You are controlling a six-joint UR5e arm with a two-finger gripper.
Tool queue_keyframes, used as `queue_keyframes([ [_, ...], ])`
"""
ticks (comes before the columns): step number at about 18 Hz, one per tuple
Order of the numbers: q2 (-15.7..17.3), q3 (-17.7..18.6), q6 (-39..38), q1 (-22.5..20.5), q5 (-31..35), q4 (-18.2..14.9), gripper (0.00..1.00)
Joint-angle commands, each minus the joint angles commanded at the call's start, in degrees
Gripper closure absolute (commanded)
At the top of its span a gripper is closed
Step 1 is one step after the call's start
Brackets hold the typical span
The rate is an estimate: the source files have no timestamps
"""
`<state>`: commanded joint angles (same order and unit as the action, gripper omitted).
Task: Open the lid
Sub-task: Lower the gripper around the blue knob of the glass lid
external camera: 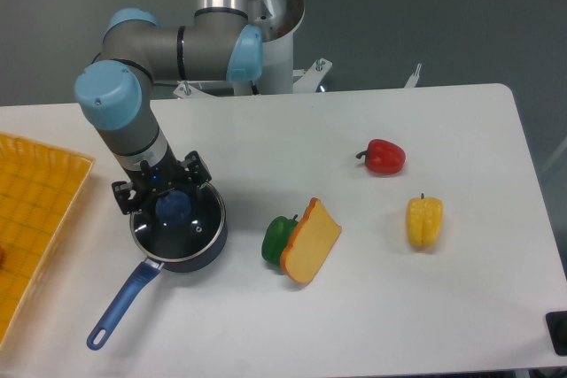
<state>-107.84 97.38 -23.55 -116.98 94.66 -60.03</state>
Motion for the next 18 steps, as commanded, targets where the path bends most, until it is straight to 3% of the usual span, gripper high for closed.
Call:
queue_keyframes([
  [18,-2.02,-0.44,-0.09,0.26,-0.18,-1.32,0.0],
])
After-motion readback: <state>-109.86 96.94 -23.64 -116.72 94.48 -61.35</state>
